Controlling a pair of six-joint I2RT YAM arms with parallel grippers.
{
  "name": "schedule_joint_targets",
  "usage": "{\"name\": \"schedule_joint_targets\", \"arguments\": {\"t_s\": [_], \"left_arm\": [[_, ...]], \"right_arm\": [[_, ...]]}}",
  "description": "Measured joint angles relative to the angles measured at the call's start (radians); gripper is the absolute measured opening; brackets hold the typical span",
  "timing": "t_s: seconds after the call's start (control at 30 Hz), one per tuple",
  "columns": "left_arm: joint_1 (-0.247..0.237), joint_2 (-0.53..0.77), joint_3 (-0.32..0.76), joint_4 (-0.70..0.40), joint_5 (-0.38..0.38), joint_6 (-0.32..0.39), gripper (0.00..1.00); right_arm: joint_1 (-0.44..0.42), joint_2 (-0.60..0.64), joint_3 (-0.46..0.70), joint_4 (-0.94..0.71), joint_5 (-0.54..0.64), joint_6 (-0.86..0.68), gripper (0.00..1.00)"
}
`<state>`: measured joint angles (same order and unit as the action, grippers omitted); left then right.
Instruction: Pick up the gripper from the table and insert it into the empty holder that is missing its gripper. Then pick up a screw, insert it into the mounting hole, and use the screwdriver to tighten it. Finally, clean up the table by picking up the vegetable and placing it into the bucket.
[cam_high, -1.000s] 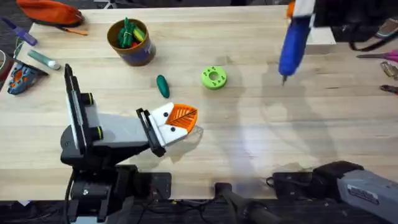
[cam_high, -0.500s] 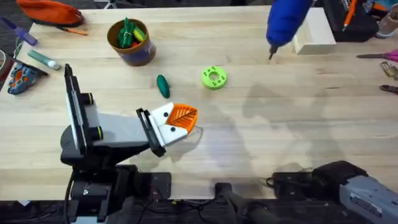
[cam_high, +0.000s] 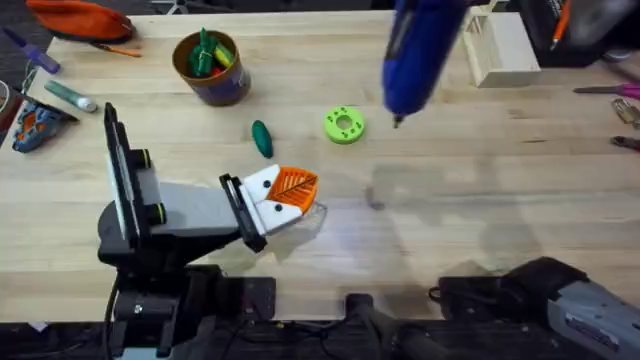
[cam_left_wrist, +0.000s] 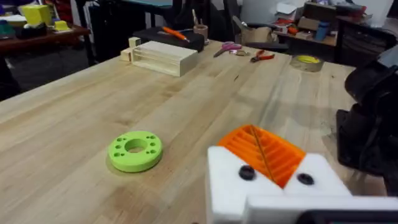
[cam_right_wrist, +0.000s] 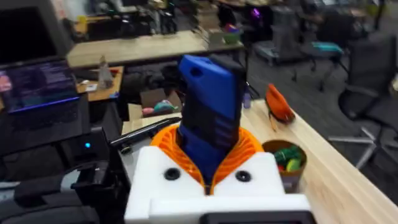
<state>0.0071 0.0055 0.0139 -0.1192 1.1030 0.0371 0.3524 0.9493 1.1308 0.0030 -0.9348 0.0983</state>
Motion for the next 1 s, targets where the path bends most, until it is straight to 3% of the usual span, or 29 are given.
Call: {"name": "schedule_joint_targets", "arguments": {"t_s": [0.23, 0.6, 1.0], "left_arm": [[0.000, 0.000, 0.000, 0.000, 0.000, 0.000, 0.015], [0.000, 0.000, 0.000, 0.000, 0.000, 0.000, 0.015], [0.000, 0.000, 0.000, 0.000, 0.000, 0.000, 0.015]], "right_arm": [[0.040, 0.056, -0.176, 0.406, -0.026, 0.060, 0.026], [0.086, 0.362, -0.194, 0.994, -0.113, 0.234, 0.026], [0.162, 0.412, -0.196, 1.045, -0.250, 0.247, 0.026]]}}
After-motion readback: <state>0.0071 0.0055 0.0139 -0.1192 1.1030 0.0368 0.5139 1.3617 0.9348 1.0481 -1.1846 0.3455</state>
